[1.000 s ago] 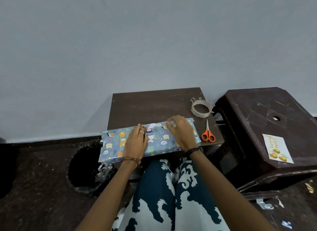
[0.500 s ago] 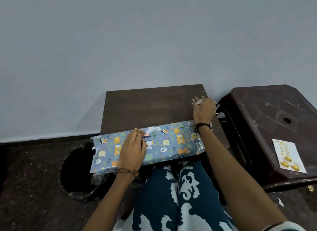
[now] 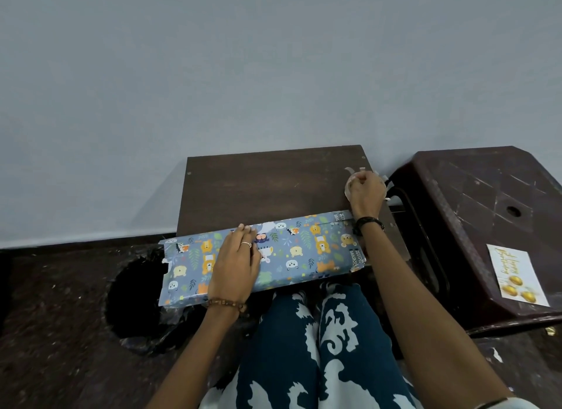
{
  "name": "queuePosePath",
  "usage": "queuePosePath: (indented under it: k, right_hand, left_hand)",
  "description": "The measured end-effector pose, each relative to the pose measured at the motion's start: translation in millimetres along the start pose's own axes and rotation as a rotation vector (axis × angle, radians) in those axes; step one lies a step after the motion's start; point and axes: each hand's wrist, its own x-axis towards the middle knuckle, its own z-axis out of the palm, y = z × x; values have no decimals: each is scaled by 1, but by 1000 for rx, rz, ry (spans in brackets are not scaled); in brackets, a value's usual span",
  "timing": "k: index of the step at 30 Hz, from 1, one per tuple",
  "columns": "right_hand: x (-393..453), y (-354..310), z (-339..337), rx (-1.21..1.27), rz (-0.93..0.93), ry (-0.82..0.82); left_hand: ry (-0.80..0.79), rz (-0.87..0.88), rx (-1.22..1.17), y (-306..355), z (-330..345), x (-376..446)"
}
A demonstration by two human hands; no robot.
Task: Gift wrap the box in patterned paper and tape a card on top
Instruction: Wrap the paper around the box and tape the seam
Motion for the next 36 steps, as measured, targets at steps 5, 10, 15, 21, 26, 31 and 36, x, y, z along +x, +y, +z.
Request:
queuePosePath:
  k: [5, 10, 15, 21, 26, 31, 36]
  right_hand:
    - [14, 12, -3, 9, -5, -170]
    - [20, -2, -24, 2, -29, -311]
    - [25, 3, -43, -61, -101, -248]
    - [-4, 14, -64, -312, -257, -187]
    - [-22, 35, -52, -512, -325, -239]
    - [-26, 44, -42, -668, -414, -153]
    - [-24, 47, -37, -664, -482, -43]
  left_hand:
    - [13, -2, 11, 0, 0, 0]
    - [4, 3, 22, -1, -1, 0]
    - [1, -3, 26, 1, -2, 0]
    - [10, 4, 22, 0, -2, -1]
    - [12, 5, -3, -1, 1, -2]
    - [10, -1, -7, -1, 2, -2]
    - [7, 2, 3, 1, -1, -2]
